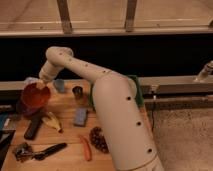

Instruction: Stack bowls on top of each other

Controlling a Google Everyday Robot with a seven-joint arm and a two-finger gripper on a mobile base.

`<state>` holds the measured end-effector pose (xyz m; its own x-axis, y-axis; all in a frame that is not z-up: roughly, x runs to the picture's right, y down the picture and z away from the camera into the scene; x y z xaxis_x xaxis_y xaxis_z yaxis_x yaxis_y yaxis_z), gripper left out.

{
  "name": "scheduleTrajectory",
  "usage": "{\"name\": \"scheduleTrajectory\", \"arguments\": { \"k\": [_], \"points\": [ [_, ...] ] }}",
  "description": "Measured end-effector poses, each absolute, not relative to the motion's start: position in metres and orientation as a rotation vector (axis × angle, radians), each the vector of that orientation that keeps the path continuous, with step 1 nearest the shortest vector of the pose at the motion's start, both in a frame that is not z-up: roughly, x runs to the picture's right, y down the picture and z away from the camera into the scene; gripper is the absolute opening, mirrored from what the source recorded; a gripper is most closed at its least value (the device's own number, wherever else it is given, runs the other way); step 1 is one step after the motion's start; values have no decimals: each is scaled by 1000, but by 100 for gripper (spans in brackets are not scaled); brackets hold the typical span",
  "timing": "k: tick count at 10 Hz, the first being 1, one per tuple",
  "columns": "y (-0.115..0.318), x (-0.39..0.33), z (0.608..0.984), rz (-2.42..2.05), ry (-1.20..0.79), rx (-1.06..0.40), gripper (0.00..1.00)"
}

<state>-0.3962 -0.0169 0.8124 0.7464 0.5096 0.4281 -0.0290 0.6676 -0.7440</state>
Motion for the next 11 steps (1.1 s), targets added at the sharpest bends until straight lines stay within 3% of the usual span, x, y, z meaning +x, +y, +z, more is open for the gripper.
{"name": "scheduleTrajectory", "arguments": {
  "k": [3, 10, 11],
  "points": [
    [-9, -428, 805, 265, -728, -818, 2],
    [10, -456, 835, 217, -762, -860, 72],
    [9, -455, 839, 221, -759, -859, 76]
  ]
}}
